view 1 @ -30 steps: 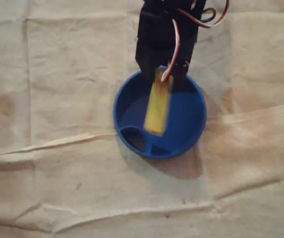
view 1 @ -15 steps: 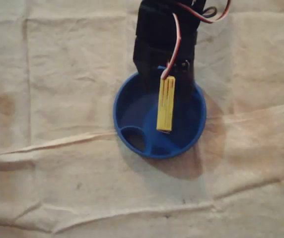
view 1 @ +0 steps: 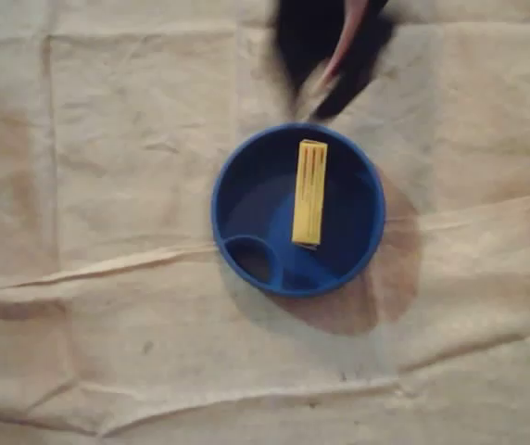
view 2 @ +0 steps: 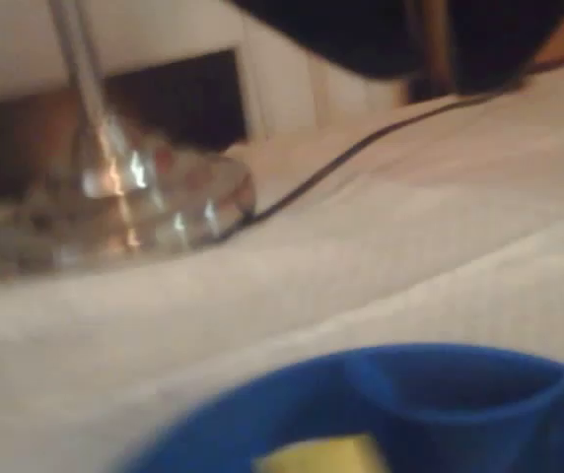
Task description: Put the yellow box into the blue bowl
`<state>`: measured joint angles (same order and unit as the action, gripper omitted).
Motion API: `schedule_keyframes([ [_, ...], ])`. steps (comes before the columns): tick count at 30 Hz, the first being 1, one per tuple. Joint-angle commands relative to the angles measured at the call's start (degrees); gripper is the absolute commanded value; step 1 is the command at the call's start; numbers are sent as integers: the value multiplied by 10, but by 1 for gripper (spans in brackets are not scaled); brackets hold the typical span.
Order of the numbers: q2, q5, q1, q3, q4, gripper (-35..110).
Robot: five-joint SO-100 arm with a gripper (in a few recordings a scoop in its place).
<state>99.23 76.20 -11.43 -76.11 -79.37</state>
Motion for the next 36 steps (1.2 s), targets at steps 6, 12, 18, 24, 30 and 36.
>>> schedule_keyframes([
  [6,246,-140,90,-91,-72,0],
  [12,400,-305,143,-191,-92,0],
  [18,586,-508,154,-312,-88,0],
  [24,742,-570,147,-420,-96,0],
  [30,835,-576,147,-486,-91,0],
  [36,887,-607,148,-523,-81,0],
])
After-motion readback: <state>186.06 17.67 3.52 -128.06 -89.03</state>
